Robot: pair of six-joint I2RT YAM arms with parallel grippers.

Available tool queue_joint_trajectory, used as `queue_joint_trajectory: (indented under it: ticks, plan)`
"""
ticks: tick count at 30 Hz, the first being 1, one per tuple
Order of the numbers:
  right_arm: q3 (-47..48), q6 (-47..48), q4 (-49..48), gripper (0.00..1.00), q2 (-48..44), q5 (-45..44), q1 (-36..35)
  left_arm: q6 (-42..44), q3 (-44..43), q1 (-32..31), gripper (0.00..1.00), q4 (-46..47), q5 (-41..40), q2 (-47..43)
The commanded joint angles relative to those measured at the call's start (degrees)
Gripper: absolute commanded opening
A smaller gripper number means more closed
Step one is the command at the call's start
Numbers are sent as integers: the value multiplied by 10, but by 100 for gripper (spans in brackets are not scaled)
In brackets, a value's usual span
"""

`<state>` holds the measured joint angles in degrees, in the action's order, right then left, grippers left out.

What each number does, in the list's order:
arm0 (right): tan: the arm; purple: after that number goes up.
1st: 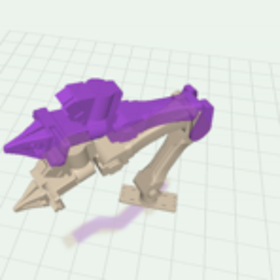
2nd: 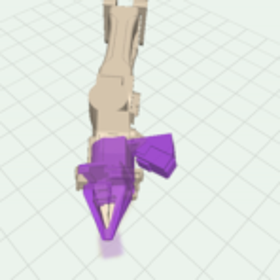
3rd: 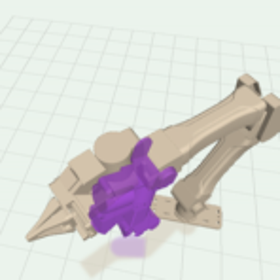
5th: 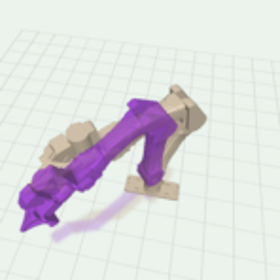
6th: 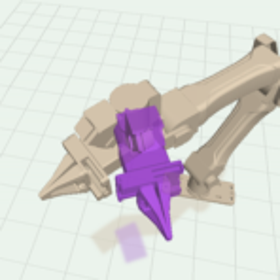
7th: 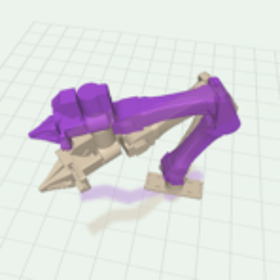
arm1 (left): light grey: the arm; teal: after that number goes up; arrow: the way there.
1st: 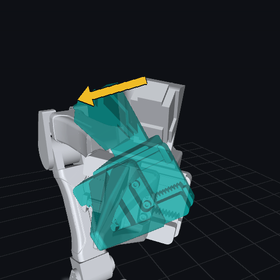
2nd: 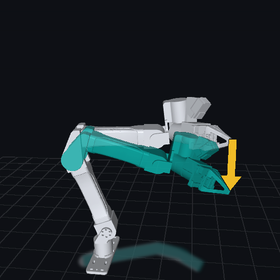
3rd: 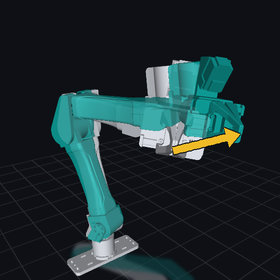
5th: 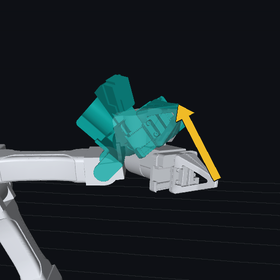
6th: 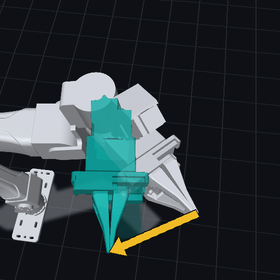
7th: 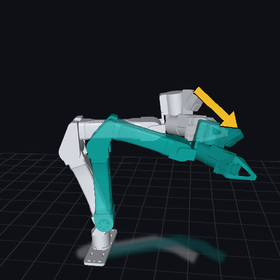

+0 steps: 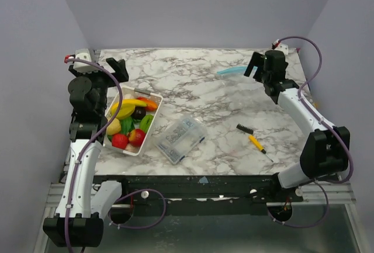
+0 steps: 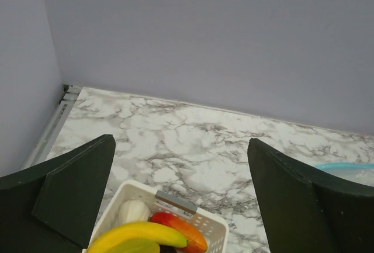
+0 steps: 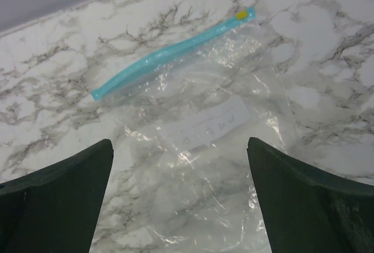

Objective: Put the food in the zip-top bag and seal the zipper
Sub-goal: Pick up the zipper food storage bag at the center of the board.

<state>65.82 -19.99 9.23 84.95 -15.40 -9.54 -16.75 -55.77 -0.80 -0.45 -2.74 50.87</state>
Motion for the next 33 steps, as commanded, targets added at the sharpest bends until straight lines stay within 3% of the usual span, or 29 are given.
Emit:
queue_joint_trajectory:
  ticks: [1, 4, 6, 10, 14, 25, 33]
  plan:
    - [81, -48, -19, 100, 49, -72, -7, -10, -23, 3, 99, -12, 85, 20]
    - [165, -123, 33, 100, 113, -155, -9, -19, -32, -1, 99, -22, 121, 35]
    - [262, -203, 147, 100, 190, -220, -9, -13, -36, -13, 99, -28, 134, 40]
    - [468, -282, 328, 100, 339, -252, -10, 23, -40, -46, 98, -46, 124, 45]
    - [644, -306, 422, 100, 460, -269, -18, 50, -30, -74, 99, -49, 104, 45]
    - [727, -202, 340, 100, 579, -295, -50, 27, -28, -79, 99, -43, 174, 44]
    - [738, -133, 296, 100, 621, -324, -77, 13, -28, -79, 99, -37, 200, 51]
